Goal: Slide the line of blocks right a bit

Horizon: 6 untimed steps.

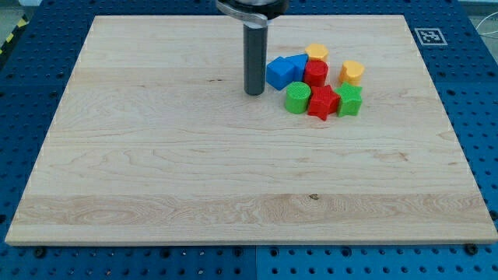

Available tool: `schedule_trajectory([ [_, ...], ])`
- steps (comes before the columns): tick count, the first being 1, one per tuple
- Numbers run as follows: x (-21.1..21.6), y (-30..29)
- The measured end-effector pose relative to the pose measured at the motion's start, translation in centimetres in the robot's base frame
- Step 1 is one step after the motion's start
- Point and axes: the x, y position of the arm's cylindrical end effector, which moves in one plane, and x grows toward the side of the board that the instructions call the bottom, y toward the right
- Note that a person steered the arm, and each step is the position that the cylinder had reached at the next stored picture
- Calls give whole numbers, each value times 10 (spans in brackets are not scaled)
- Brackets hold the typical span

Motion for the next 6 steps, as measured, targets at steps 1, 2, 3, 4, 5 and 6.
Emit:
schedule_trajectory([
  [1, -4, -16],
  [2, -9, -21],
  [3, -1, -16],
  [4, 12, 10],
  [5, 18, 40],
  [6, 39, 58],
])
